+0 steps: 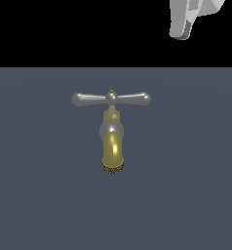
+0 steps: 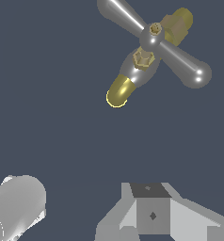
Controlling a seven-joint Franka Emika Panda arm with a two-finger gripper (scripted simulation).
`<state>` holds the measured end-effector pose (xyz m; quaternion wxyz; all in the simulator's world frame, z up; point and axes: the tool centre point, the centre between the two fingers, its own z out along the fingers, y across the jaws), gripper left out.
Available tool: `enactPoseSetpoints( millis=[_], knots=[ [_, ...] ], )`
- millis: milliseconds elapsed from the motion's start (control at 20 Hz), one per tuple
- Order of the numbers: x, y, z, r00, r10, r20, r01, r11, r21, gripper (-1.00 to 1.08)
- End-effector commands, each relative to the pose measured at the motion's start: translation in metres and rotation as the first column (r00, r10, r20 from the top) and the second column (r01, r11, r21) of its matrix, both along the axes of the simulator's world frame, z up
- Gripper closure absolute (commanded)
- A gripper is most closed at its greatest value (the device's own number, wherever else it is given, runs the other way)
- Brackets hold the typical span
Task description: Turn on the faucet by rotating a designated handle.
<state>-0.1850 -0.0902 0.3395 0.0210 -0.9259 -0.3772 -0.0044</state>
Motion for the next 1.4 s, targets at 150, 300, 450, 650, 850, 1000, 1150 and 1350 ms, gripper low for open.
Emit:
enactPoseSetpoints(
  millis=[150,300,450,650,850,1000,1150,1350],
  knots=[
    [0.017,-0.008,-0.022,0.991,0.134,0.003,-0.134,0.991,-0.008,1.08],
    [0.026,-0.011,-0.034,0.979,0.204,0.005,-0.204,0.979,-0.012,1.08],
    [0.036,-0.013,-0.046,0.962,0.272,0.006,-0.272,0.962,-0.016,1.08],
    [0.049,-0.016,-0.061,0.933,0.359,0.006,-0.359,0.933,-0.022,1.08],
    [0.062,-0.017,-0.076,0.897,0.441,0.007,-0.441,0.897,-0.027,1.08],
    [0.072,-0.016,-0.086,0.867,0.499,0.007,-0.499,0.866,-0.030,1.08],
    [0.081,-0.016,-0.097,0.833,0.553,0.007,-0.553,0.833,-0.034,1.08],
    [0.093,-0.013,-0.110,0.784,0.620,0.007,-0.620,0.784,-0.037,1.08]
  ],
)
